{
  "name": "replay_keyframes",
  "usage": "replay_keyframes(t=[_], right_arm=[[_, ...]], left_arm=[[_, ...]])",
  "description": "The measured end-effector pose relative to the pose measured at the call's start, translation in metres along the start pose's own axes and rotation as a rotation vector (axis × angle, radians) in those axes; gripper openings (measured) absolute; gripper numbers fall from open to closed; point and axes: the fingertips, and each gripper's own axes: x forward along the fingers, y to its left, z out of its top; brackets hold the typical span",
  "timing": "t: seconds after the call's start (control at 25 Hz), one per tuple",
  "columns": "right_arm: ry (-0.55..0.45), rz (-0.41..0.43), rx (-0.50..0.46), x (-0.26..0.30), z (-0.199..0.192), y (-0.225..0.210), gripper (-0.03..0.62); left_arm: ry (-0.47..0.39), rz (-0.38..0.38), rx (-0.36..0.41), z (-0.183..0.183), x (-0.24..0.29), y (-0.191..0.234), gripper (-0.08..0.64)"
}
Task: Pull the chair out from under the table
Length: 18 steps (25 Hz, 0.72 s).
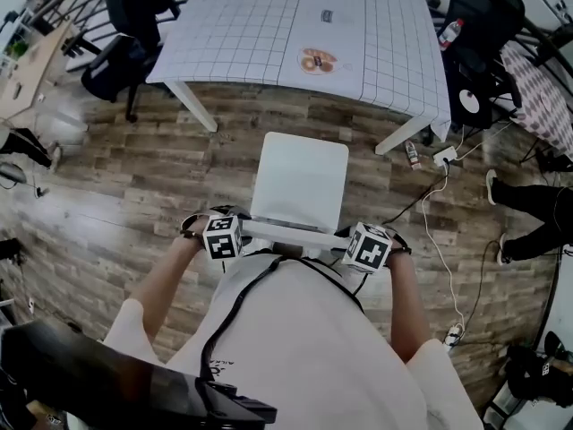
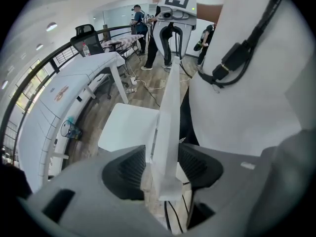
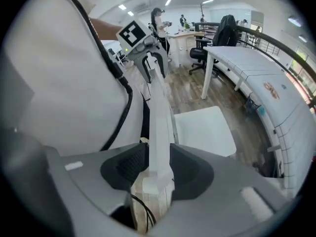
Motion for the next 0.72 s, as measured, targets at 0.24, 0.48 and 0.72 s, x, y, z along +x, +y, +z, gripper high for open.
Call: replay_keyframes(t=[0.24, 0.48, 0.72], right_arm=[[-0.221, -0.064, 0.108, -0.040, 0.016, -0.023, 0.099], [-0.499, -0.158, 0.210, -0.085, 0.039, -0.044, 0.011], [-0.769, -0.251, 0.291, -0.127, 0.067, -0.062, 0.005]], left_arm=[[-0.082, 0.063, -0.062, -0.001, -0.033, 0.020, 0.208], [-0.386, 0.187, -0.159, 0.065, -0.087, 0.056, 0.111], [-0.684, 0.240, -0.211, 0.150, -0.134, 0.081, 0.060]])
